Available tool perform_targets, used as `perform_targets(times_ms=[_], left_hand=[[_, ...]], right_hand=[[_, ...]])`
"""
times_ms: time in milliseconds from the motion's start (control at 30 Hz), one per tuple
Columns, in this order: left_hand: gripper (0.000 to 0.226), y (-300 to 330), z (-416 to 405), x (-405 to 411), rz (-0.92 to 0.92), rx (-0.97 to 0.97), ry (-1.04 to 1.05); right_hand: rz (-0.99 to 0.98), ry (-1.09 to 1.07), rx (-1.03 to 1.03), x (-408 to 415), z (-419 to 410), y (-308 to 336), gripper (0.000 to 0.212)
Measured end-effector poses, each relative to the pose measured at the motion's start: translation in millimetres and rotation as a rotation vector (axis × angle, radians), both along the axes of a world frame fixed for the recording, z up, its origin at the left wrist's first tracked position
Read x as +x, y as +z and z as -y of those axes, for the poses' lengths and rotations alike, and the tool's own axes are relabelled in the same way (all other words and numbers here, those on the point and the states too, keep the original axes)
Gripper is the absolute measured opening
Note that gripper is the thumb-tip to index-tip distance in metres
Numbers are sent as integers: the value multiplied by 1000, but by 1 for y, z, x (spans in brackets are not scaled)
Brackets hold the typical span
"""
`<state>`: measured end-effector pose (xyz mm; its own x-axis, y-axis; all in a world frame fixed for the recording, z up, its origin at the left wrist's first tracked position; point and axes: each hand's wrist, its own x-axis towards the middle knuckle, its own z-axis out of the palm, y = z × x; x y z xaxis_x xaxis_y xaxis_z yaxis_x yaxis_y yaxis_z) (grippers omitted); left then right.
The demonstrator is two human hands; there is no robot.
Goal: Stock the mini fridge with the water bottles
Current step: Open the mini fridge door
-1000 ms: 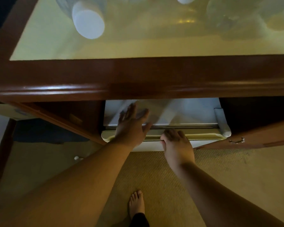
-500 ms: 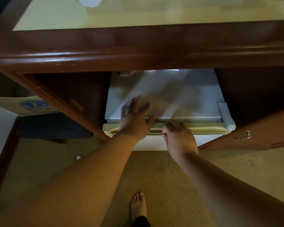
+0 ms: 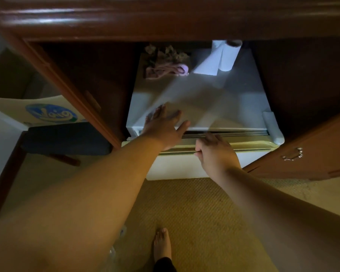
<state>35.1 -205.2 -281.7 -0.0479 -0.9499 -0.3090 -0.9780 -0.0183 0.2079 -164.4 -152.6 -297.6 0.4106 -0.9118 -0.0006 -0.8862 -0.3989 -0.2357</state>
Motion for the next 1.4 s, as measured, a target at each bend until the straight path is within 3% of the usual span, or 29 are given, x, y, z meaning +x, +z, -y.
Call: perform_targets(times_ms=[300, 600, 700, 867, 967, 1100, 1400], left_hand=[[65, -6, 2, -3, 72, 18, 2], [70, -27, -11, -17, 254, -55, 27], [75, -27, -22, -40, 268, -130, 52], [78, -30, -44, -86, 140, -182, -219], [80, -36, -46, -100, 177, -186, -156], [88, -45, -51, -106, 258, -284, -147], [91, -47, -53, -102, 256, -341, -156]], right_hand=[[153, 128, -28, -60, -81, -9, 10], [400, -166, -170, -117, -128, -3, 8], [314, -358, -150, -123, -133, 5, 24], [64, -703, -35, -130, -133, 17, 54], [-40, -751, -67, -145, -131, 17, 59], [-141, -776, 95, -165, -123, 5, 72], [-131, -662, 106, -219, -112, -6, 79]])
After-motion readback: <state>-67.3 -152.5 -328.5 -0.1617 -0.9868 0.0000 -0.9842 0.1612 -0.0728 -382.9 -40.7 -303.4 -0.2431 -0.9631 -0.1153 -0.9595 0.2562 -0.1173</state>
